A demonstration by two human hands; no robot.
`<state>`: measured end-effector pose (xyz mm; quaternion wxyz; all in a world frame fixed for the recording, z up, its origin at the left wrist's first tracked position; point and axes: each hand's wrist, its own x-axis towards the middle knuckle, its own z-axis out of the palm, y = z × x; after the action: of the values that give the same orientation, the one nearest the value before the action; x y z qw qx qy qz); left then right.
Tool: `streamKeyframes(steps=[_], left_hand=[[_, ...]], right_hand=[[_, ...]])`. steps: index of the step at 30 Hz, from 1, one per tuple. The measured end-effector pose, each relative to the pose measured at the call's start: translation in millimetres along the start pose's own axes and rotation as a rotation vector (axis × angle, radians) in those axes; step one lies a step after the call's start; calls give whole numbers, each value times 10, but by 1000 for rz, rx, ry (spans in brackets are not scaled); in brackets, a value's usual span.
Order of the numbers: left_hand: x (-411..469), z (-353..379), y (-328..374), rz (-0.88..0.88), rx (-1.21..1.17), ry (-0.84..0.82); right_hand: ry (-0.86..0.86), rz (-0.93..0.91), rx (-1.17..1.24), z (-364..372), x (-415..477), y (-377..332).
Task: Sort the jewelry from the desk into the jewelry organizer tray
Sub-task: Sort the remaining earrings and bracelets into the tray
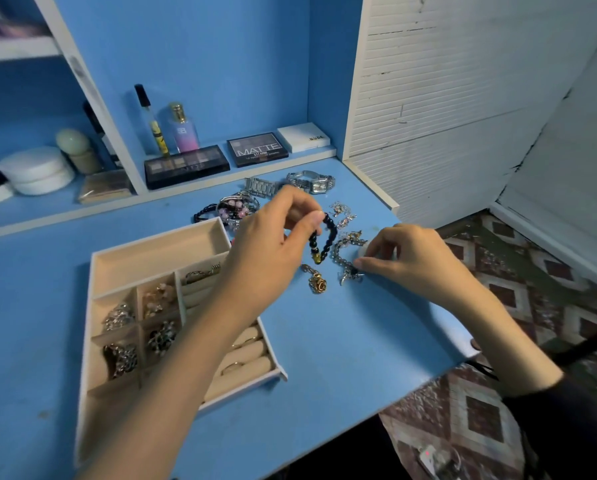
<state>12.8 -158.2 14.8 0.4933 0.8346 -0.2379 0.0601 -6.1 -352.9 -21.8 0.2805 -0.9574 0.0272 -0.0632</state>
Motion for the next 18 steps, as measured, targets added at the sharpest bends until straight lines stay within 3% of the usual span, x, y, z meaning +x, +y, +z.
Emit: streamKeyframes(steps=[7,14,18], left_hand=[[2,-128,-12,-66,-111,70],[-36,-360,-37,-100,-227,94],[-119,-558,-24,-124,-268,140]], right_hand=[[-17,-17,-65,6,16,-70],[243,-89,108,-114,26,-253],[226,-144,326,-137,12,-505]])
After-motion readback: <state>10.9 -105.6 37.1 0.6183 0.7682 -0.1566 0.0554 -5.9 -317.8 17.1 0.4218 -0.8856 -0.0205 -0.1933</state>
